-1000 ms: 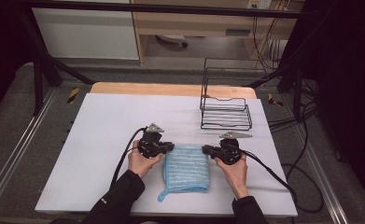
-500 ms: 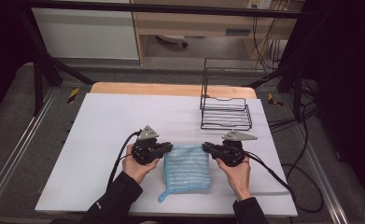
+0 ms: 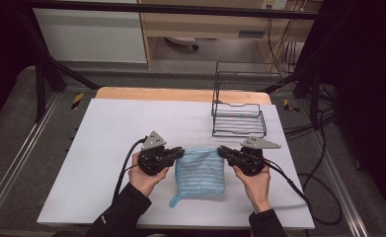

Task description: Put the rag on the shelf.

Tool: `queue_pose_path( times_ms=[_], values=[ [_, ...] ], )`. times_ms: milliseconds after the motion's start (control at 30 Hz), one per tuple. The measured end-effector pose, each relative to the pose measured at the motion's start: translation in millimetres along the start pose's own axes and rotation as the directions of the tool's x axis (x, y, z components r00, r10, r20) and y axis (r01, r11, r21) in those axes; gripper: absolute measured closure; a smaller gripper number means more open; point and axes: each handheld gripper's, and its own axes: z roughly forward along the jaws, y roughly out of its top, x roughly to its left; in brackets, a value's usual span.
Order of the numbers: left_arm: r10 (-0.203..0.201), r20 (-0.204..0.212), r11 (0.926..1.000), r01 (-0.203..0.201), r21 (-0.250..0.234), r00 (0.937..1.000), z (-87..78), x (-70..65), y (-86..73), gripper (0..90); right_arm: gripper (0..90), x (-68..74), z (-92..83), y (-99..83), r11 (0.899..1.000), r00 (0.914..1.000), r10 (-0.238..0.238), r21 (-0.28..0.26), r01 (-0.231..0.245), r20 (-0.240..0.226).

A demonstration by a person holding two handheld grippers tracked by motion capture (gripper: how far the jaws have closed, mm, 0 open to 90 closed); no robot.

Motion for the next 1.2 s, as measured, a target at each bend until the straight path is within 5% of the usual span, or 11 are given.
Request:
queue_pose_path(
  times_ms=[600, 1200],
  values=[
    [0.022, 0.005, 0.9966, -0.021, -0.08, 0.9998, -2.6, -14.1, 26.2, 82.8, 84.5, 2.8, -31.1, 22.3, 0.995, 0.9981, -0.053, -0.085, 0.055, 0.03],
    [0.033, 0.014, 0.9826, -0.03, -0.183, 0.9994, 9.9, -19.5, 66.6, 82.8, 84.6, -5.6, -54.4, 50.0, 0.978, 0.9913, -0.064, -0.191, 0.086, 0.115]
  ],
)
